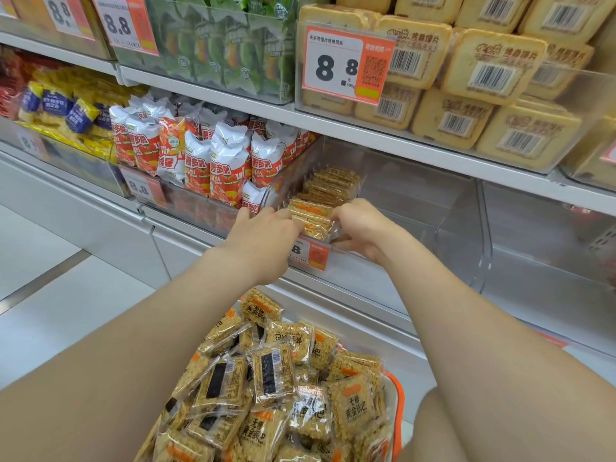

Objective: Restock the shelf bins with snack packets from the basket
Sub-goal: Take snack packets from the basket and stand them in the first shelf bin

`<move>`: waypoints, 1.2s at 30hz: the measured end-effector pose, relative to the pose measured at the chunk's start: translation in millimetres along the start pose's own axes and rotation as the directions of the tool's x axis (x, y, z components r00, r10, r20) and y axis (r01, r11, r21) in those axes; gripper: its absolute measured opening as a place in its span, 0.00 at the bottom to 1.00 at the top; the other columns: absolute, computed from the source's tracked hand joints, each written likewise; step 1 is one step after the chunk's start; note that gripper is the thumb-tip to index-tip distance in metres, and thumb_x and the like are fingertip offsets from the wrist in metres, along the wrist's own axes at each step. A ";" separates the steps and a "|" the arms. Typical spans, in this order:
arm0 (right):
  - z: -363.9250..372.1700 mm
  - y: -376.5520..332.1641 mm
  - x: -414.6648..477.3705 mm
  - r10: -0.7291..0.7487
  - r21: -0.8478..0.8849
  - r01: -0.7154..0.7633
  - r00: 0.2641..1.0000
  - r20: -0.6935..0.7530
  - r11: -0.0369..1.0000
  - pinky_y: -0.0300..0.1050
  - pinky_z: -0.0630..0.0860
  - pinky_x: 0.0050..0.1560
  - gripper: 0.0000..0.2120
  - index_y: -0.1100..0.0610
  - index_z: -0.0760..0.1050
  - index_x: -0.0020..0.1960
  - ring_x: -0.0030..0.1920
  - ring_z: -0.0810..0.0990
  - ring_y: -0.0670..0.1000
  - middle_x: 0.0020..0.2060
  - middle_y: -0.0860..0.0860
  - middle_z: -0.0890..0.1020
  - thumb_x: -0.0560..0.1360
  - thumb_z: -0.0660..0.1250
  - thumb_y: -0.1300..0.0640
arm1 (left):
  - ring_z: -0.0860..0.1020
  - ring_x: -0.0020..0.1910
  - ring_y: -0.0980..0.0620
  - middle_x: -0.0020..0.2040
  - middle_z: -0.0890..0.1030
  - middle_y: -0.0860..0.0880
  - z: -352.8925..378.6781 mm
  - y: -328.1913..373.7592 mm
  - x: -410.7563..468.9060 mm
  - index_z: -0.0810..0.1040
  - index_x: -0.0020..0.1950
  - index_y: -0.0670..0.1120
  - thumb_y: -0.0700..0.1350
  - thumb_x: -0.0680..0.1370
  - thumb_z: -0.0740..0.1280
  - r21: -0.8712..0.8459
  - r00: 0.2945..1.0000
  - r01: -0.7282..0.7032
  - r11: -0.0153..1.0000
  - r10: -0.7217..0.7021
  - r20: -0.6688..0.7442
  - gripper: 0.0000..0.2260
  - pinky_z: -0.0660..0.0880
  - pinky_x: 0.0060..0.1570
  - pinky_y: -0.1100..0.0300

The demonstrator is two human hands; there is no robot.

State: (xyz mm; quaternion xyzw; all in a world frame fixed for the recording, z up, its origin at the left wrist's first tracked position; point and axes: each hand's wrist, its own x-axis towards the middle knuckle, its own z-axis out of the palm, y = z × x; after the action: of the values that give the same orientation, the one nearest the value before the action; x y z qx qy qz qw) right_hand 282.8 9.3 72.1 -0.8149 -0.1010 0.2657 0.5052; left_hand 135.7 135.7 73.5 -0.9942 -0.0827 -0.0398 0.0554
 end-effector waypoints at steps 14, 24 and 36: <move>3.9 -7.2 0.9 0.137 0.404 -0.108 0.989 -0.045 0.908 0.49 0.78 0.57 0.14 0.56 0.77 0.58 0.49 0.80 0.54 0.51 0.54 0.82 0.82 0.53 0.60 | 0.65 0.74 0.44 0.76 0.65 0.51 14.3 -3.0 -6.2 0.60 0.81 0.58 0.40 0.82 0.63 -0.163 0.998 -0.066 0.985 0.065 -0.008 0.30 0.62 0.72 0.39; 3.3 -2.4 9.0 0.108 0.363 -0.102 0.994 0.003 0.926 0.48 0.76 0.49 0.14 0.55 0.77 0.58 0.48 0.80 0.54 0.49 0.53 0.82 0.82 0.53 0.58 | 0.66 0.74 0.42 0.75 0.63 0.48 15.3 -3.5 0.6 0.57 0.82 0.60 0.42 0.82 0.64 -0.114 0.998 -0.044 0.993 0.049 0.040 0.32 0.63 0.69 0.36; -9.9 7.6 -24.2 -0.342 -0.507 0.208 0.921 -0.188 0.837 0.45 0.73 0.47 0.14 0.61 0.80 0.51 0.49 0.79 0.61 0.49 0.61 0.83 0.80 0.58 0.55 | 0.65 0.57 0.44 0.61 0.64 0.47 -2.4 7.5 -28.8 0.67 0.68 0.52 0.45 0.79 0.64 -0.196 0.988 -0.073 0.978 0.045 -0.146 0.18 0.69 0.60 0.45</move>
State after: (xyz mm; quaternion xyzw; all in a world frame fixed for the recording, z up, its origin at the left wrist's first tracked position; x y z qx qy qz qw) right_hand 267.0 -12.3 76.9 -0.9190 -0.2103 0.0426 0.3308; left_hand 108.5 123.5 72.5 -0.9915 -0.0446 -0.1161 -0.0383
